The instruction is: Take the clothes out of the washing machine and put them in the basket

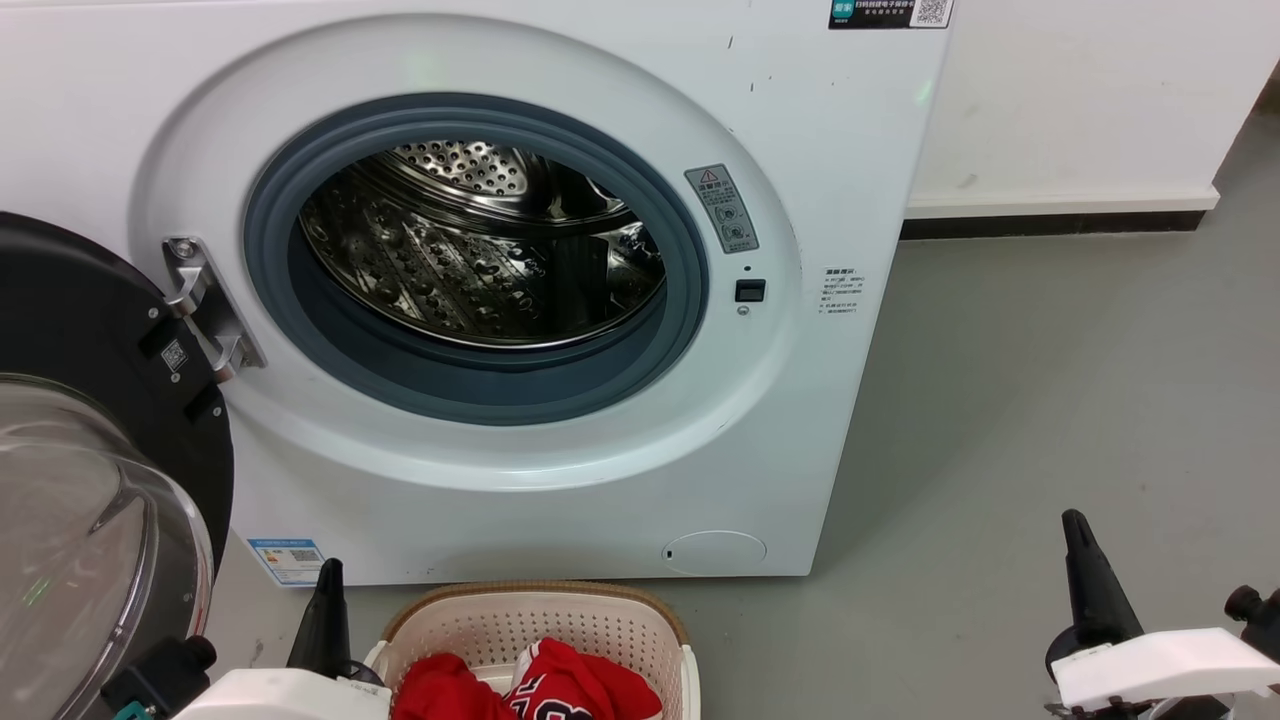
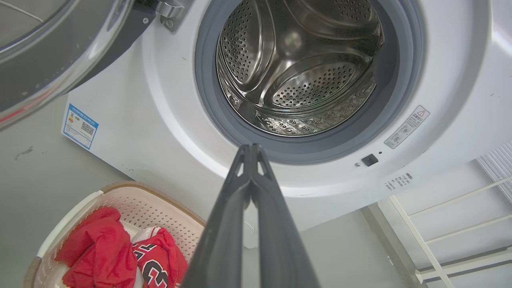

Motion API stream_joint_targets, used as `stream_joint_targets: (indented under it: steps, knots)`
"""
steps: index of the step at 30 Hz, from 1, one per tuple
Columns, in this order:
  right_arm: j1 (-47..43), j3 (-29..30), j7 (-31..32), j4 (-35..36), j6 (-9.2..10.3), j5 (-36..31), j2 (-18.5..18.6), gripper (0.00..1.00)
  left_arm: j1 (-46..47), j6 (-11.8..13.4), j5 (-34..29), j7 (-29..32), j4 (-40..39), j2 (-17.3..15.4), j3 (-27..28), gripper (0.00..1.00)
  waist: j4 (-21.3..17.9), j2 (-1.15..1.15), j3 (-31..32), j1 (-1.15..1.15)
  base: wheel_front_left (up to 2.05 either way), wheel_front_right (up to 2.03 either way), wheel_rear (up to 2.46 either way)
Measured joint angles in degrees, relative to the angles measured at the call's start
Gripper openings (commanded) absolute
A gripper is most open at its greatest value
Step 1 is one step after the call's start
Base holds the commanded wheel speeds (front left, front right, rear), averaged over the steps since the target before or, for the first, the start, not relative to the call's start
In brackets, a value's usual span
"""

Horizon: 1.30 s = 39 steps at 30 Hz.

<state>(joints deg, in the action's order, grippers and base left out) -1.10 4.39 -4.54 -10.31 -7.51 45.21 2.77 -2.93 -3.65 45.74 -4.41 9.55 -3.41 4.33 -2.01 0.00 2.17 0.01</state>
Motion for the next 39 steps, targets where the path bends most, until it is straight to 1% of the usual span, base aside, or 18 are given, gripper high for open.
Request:
stream_joint_targets:
  steps: [19, 39]
  knots:
    - [2.3, 0.6, 3.2, -1.1, 0.0, 13.9, 0.0, 0.0, 2.5, -1.0, 13.8, 3.3, 1.4, 0.1, 0.6, 0.0, 0.5, 0.0, -0.5, 0.0, 0.0, 0.0, 0.0]
    - [3.9, 1.2, 6.1, -2.0, 0.01, 26.2, 0.0, 0.0, 4.8, -2.0, 25.8, 6.1, 2.6, 0.3, 1.3, 0.0, 0.9, 0.0, -1.1, 0.0, 0.0, 0.0, 0.0]
